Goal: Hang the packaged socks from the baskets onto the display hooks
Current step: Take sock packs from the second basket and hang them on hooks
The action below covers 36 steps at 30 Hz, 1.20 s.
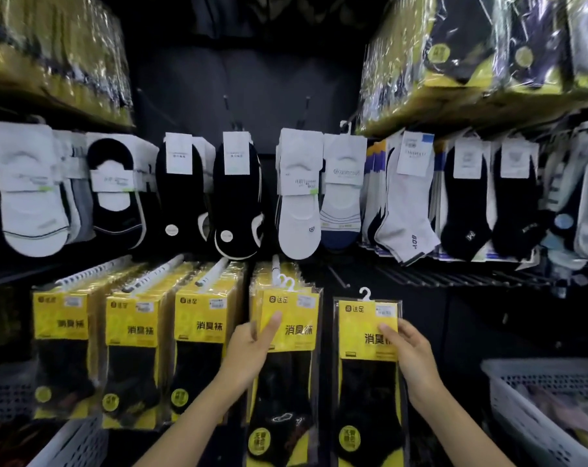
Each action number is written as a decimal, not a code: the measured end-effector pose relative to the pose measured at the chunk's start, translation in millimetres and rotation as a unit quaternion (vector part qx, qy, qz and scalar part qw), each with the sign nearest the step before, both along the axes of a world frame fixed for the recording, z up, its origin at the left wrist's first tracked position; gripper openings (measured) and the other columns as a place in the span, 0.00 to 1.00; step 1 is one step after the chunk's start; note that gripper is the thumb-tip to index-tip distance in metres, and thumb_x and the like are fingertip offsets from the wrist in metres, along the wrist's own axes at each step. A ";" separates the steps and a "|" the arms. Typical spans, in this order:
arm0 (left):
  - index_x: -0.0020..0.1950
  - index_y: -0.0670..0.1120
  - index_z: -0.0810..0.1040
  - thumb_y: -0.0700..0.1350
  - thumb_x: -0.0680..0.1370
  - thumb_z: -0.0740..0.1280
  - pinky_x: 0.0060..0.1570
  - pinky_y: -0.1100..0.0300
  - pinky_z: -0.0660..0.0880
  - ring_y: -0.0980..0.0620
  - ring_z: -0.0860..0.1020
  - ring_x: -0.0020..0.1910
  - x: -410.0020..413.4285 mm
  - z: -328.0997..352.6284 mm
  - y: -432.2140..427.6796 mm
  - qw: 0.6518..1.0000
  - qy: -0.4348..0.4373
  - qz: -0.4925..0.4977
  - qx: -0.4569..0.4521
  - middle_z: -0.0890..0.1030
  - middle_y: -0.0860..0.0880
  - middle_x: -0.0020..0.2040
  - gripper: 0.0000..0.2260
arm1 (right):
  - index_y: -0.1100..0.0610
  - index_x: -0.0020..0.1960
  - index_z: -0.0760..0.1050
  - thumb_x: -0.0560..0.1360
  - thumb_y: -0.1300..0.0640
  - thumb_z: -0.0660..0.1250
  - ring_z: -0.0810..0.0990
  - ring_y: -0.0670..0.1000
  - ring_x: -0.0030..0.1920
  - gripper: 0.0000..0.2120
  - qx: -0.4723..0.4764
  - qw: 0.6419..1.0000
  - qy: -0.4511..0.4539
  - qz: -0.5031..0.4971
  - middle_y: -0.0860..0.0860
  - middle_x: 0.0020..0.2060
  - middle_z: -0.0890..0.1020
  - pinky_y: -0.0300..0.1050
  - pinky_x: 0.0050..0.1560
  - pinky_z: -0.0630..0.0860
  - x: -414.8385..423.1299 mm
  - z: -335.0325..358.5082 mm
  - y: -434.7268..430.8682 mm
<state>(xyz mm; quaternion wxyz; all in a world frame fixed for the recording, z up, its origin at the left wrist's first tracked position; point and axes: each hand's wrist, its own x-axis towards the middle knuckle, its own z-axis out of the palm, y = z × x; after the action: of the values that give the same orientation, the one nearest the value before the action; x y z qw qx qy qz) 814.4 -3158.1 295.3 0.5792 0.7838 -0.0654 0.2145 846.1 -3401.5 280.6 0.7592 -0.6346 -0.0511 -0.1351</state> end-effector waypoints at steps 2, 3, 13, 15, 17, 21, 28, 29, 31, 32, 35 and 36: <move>0.23 0.53 0.59 0.58 0.76 0.62 0.22 0.71 0.59 0.59 0.59 0.18 4.4 1.9 3.8 1.000 -0.008 0.015 -0.016 0.58 0.55 0.18 0.24 | 0.54 0.51 0.79 0.77 0.59 0.65 0.85 0.46 0.41 0.06 -0.006 1.000 0.001 -0.012 0.49 0.42 0.86 0.35 0.37 0.76 12.1 4.3 -6.2; 0.25 0.52 0.58 0.57 0.77 0.63 0.21 0.71 0.59 0.59 0.59 0.17 6.0 2.3 5.2 0.999 -0.013 0.023 -0.019 0.58 0.55 0.18 0.24 | 0.55 0.52 0.79 0.77 0.59 0.65 0.85 0.47 0.43 0.06 -0.013 1.000 0.001 -0.012 0.50 0.43 0.86 0.37 0.39 0.76 18.2 7.0 -6.7; 0.28 0.50 0.57 0.56 0.77 0.63 0.22 0.72 0.61 0.59 0.61 0.18 15.1 5.8 17.7 0.997 -0.029 0.060 -0.024 0.60 0.55 0.18 0.22 | 0.56 0.47 0.79 0.77 0.61 0.66 0.82 0.54 0.49 0.04 -0.082 0.996 0.026 0.007 0.57 0.48 0.84 0.49 0.52 0.79 67.8 11.5 22.0; 0.28 0.50 0.58 0.56 0.77 0.63 0.21 0.73 0.61 0.59 0.61 0.18 15.1 6.7 18.0 0.997 -0.028 0.063 -0.031 0.60 0.55 0.18 0.22 | 0.56 0.47 0.79 0.75 0.58 0.68 0.81 0.56 0.52 0.03 -0.069 0.996 0.063 -0.005 0.57 0.49 0.84 0.55 0.60 0.76 74.8 4.0 24.0; 0.28 0.50 0.58 0.56 0.77 0.63 0.21 0.73 0.61 0.59 0.61 0.17 14.4 6.2 17.5 0.997 -0.026 0.061 -0.037 0.60 0.55 0.17 0.22 | 0.58 0.48 0.78 0.73 0.55 0.71 0.80 0.57 0.54 0.08 -0.046 0.993 0.102 -0.028 0.57 0.50 0.83 0.57 0.62 0.74 80.1 -4.2 24.5; 0.27 0.51 0.60 0.58 0.75 0.64 0.22 0.73 0.62 0.60 0.62 0.18 12.8 4.0 16.9 0.997 -0.017 0.059 -0.050 0.60 0.55 0.18 0.22 | 0.62 0.55 0.75 0.72 0.60 0.72 0.79 0.57 0.53 0.13 0.022 0.982 0.146 -0.113 0.59 0.51 0.81 0.53 0.60 0.75 81.1 -20.2 20.4; 0.34 0.51 0.78 0.60 0.68 0.70 0.27 0.77 0.69 0.62 0.76 0.26 17.1 -9.7 -3.8 0.992 -0.003 0.038 -0.122 0.78 0.56 0.26 0.13 | 0.57 0.51 0.79 0.77 0.51 0.65 0.81 0.51 0.49 0.10 -0.015 0.999 0.049 0.005 0.53 0.48 0.83 0.44 0.50 0.78 38.8 -12.8 36.3; 0.39 0.49 0.81 0.60 0.67 0.71 0.32 0.75 0.72 0.63 0.79 0.31 19.3 -11.5 -8.7 0.991 0.001 0.025 -0.129 0.82 0.57 0.30 0.15 | 0.56 0.51 0.79 0.77 0.50 0.65 0.82 0.50 0.47 0.11 -0.025 0.998 0.033 0.039 0.52 0.47 0.84 0.41 0.46 0.79 31.4 -8.7 41.2; 0.44 0.49 0.84 0.63 0.62 0.72 0.41 0.65 0.77 0.58 0.83 0.39 21.9 -14.6 -19.8 0.991 0.009 0.007 -0.134 0.85 0.55 0.38 0.20 | 0.56 0.52 0.80 0.75 0.49 0.67 0.84 0.49 0.44 0.12 -0.036 0.996 0.002 0.085 0.52 0.45 0.85 0.40 0.43 0.80 20.8 -3.2 50.4; 0.45 0.50 0.84 0.63 0.61 0.72 0.41 0.64 0.78 0.57 0.84 0.40 21.0 -15.1 -25.2 0.991 0.008 0.003 -0.134 0.86 0.55 0.39 0.21 | 0.56 0.52 0.80 0.73 0.49 0.68 0.84 0.49 0.45 0.13 -0.034 0.995 -0.011 0.097 0.51 0.46 0.85 0.42 0.45 0.80 17.3 -1.6 53.8; 0.46 0.50 0.83 0.62 0.61 0.73 0.35 0.69 0.76 0.59 0.83 0.40 21.7 -19.1 -33.0 0.991 -0.007 -0.009 -0.133 0.85 0.56 0.40 0.21 | 0.56 0.53 0.81 0.71 0.51 0.70 0.85 0.50 0.49 0.13 -0.009 0.995 -0.013 0.101 0.51 0.48 0.86 0.47 0.51 0.80 13.3 0.2 55.5; 0.46 0.50 0.83 0.62 0.63 0.72 0.33 0.71 0.75 0.60 0.83 0.38 21.4 -18.3 -32.9 0.991 -0.006 -0.011 -0.131 0.85 0.57 0.38 0.20 | 0.56 0.53 0.80 0.72 0.52 0.70 0.85 0.50 0.49 0.13 -0.003 0.995 -0.007 0.099 0.52 0.49 0.86 0.46 0.51 0.80 13.7 -0.2 53.5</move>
<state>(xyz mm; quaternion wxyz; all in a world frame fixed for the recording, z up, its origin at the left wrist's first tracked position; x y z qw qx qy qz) 835.8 -3190.9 277.0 0.6789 0.6989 -0.0493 0.2196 859.8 -3347.9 280.4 0.7665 -0.6278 -0.1193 -0.0636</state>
